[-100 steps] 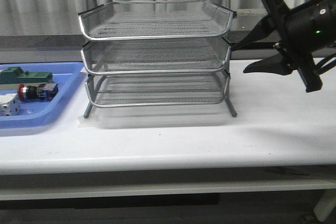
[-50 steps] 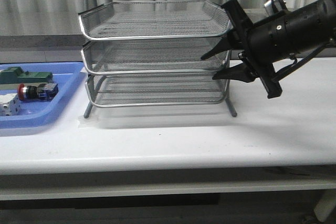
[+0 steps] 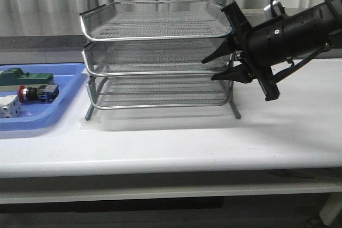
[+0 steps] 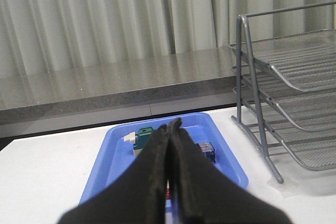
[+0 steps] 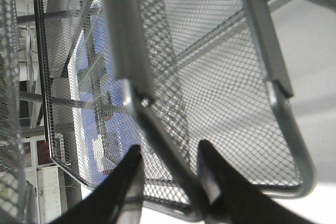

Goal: Place button on rack with both arms
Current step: 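Grip the middle tray edge with the right gripper and pull it toward the robot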

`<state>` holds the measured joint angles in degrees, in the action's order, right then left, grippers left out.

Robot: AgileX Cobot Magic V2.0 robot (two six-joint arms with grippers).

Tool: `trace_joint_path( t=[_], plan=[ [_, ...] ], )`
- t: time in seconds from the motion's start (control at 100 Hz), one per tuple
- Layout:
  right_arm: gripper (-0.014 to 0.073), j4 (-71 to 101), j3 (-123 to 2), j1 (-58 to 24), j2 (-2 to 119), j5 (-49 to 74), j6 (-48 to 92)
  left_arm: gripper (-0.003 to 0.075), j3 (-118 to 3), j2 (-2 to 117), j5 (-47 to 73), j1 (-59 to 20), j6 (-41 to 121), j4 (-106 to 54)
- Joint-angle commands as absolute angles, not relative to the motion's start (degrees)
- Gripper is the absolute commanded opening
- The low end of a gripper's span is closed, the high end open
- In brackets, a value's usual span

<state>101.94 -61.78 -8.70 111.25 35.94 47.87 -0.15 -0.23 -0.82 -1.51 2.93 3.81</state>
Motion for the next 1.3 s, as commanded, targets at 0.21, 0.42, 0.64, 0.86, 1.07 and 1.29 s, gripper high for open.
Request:
trace_joint_path(
  t=[0.21,0.42,0.64,0.86,1.07,1.29],
  plan=[
    [0.0081,104.0,-63.5,-8.7,108.5,40.2,48.7,-0.0021,3.0,-2.1,-5.5,-1.6,2.3,3.5],
    [0.0073,102.3,-62.7,-8.7,108.5,40.4,48.7,-0.0021,3.0,-2.1,-5.5,-1.6,2.3,3.5],
    [0.0073,99.2,-59.9,-8.7,108.3,40.8,48.7,-0.0021,3.0,-2.1,-5.5,-1.6,2.3,3.5],
    [0.0073,95.6,-57.9,-8.7,108.0,41.9,48.7,-0.0021,3.0,-2.1,-5.5,-1.6,2.3,3.5],
    [0.0073,93.4,-55.3,-8.7,107.5,42.5,48.9,-0.0021,3.0,-2.1,-5.5,-1.6,2.3,3.5],
    [0.0073,93.0,-50.9,-8.7,104.0,42.3,51.1,-0.0021,3.0,-2.1,-5.5,-1.6,2.3,3.5]
  ],
)
